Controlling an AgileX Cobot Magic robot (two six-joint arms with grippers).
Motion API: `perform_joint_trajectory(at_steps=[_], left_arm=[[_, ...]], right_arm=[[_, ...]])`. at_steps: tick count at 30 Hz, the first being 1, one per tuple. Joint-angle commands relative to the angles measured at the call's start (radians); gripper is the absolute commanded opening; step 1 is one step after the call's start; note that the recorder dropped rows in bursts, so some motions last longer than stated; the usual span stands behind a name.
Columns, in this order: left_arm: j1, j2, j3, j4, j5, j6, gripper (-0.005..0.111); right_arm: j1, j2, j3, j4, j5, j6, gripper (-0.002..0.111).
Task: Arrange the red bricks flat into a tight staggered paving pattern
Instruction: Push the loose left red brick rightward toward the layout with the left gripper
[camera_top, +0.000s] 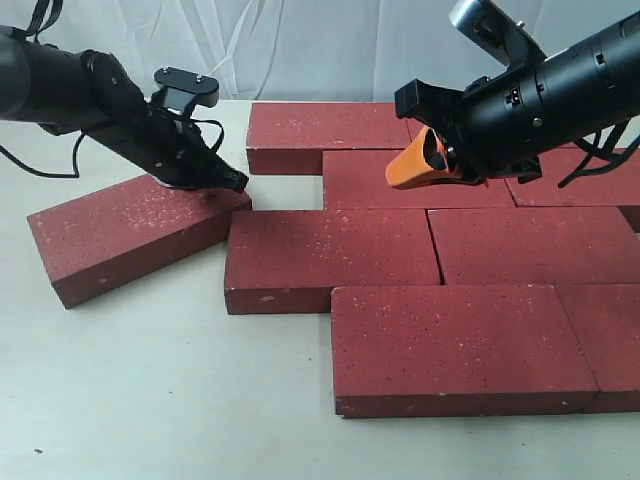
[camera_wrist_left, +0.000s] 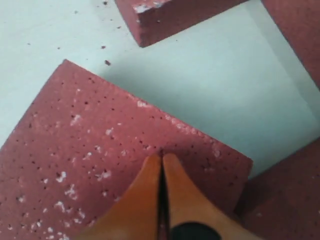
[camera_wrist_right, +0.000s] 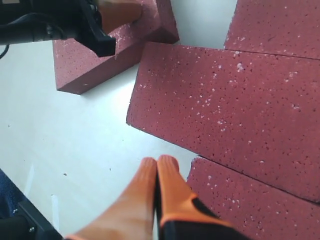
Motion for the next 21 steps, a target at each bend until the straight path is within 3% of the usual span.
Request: perform_joint_trajectory(at_steps=[1,7,9,12,15,21], left_arm=[[-0.011,0.006,0.007,-0.08,0.104,0.205,0.0],[0.011,-0.089,-0.028,-0.024,0.107,0.198,0.0],[0.038,-0.149,-0.028,-0.015,0.138,0.11,0.0],[0.074,-0.198,-0.028,0.007,0.299,0.02,0.0],[0.092,-0.207,-0.028,0.07,0.544,0.02,0.0],[0.092,-0.208,0.036,0.205,0.668,0.02,0.0]], right_arm=[[0.0,-0.009,0.003,0.009,0.004,-0.017,-0.001],[0.0,-0.009,0.003,0.009,0.004,-0.034,-0.001],[0.0,-0.009,0.003,0.009,0.004,-0.034,-0.001],[0.0,-0.009,0.003,0.005,0.004,-0.036,-0.001],[0.0,-0.009,0.003,0.005,0.004,-0.036,-0.001],[0.0,-0.009,0.003,0.005,0.004,-0.041,-0.001]])
